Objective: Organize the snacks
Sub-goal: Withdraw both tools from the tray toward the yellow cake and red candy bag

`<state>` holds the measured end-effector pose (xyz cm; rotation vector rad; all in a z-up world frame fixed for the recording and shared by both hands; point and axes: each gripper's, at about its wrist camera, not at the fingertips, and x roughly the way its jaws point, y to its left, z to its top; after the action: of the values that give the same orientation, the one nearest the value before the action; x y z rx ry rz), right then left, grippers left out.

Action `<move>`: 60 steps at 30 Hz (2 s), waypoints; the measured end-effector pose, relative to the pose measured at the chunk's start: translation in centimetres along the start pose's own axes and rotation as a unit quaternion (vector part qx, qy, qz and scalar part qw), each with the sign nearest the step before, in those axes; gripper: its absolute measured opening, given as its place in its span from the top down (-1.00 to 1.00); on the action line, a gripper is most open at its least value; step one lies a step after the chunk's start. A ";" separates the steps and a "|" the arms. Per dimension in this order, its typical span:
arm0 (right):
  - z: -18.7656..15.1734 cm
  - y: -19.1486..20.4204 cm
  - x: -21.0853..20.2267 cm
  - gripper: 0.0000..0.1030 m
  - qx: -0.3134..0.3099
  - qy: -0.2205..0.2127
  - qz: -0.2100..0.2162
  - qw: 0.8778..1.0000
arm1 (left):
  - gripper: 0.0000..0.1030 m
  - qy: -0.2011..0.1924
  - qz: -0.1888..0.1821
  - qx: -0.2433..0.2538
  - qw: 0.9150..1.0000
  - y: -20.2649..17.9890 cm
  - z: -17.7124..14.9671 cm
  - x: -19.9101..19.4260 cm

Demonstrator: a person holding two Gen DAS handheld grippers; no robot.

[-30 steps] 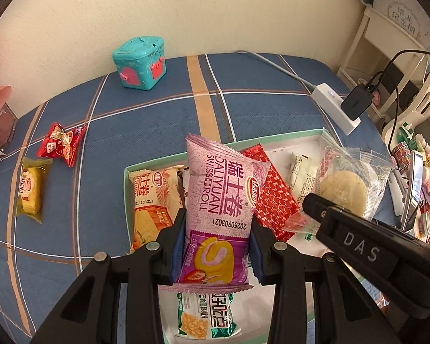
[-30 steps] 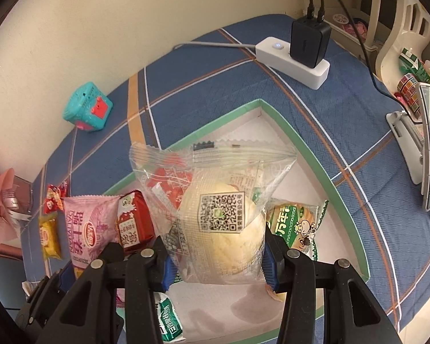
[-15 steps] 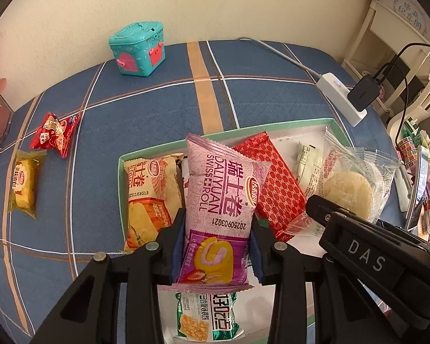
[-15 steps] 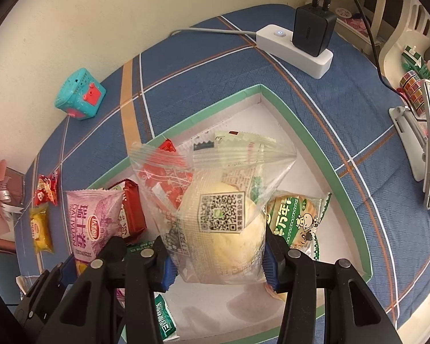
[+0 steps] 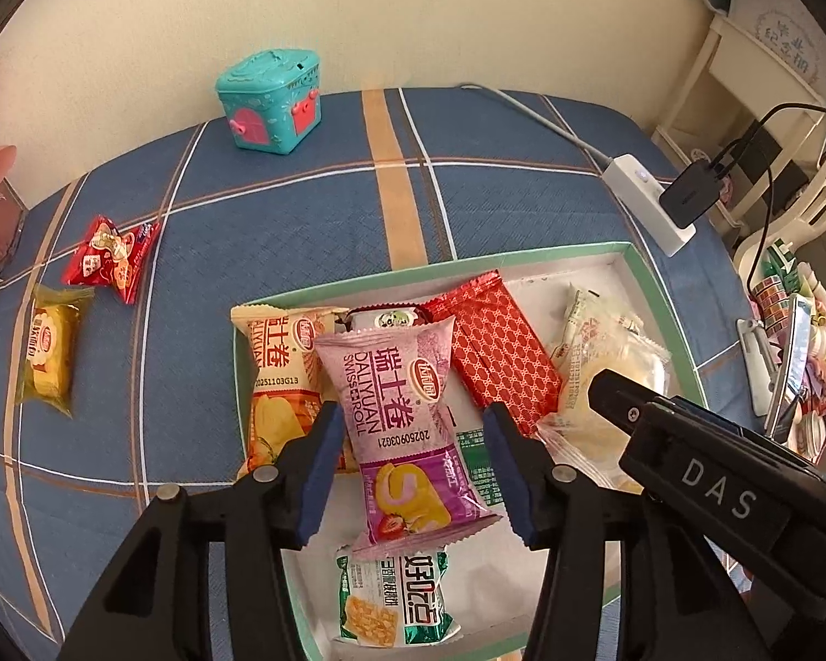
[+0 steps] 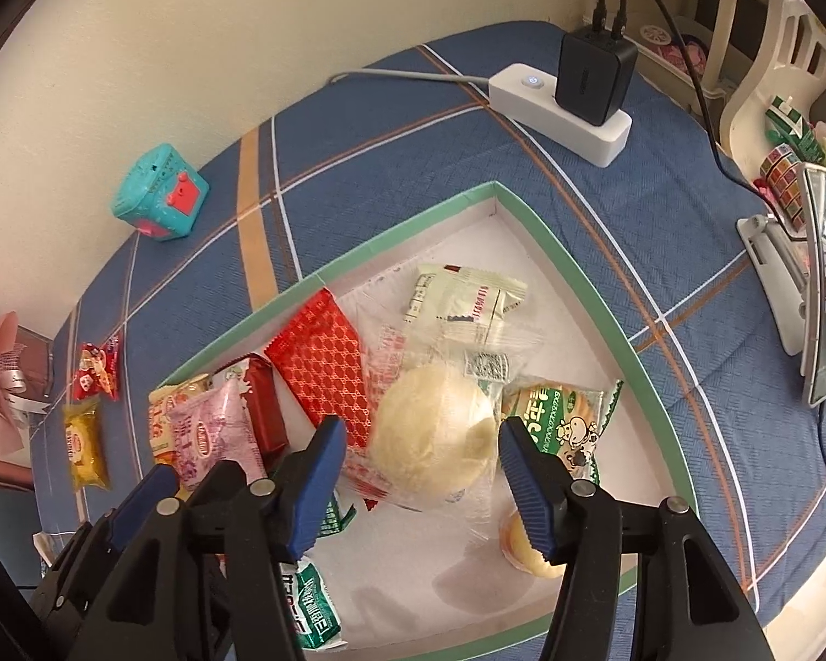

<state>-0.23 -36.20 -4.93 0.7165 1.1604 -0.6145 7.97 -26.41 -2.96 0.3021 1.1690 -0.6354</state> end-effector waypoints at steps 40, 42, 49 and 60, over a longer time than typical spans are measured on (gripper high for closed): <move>-1.2 5.7 -3.6 -0.20 -0.087 -0.038 -0.001 0.995 | -0.05 -0.030 0.022 -0.173 0.984 14.5 -0.8 -3.7; -1.3 5.9 -3.6 -0.20 -0.090 -0.038 -0.002 0.995 | -0.05 -0.030 0.021 -0.172 0.984 14.5 -0.8 -3.6; -1.5 6.3 -2.7 -0.36 -0.100 -0.033 -0.007 0.994 | -0.52 -0.021 0.032 -0.169 0.985 14.4 -1.0 -2.8; -2.0 7.2 -1.2 -1.00 -0.125 -0.039 -0.018 0.991 | -0.81 -0.024 0.054 -0.167 0.984 15.1 -1.3 -2.1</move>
<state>3.70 -30.01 -2.89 0.4545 1.1554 -0.5115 15.62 -13.16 -3.04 0.0622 1.1823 -0.3419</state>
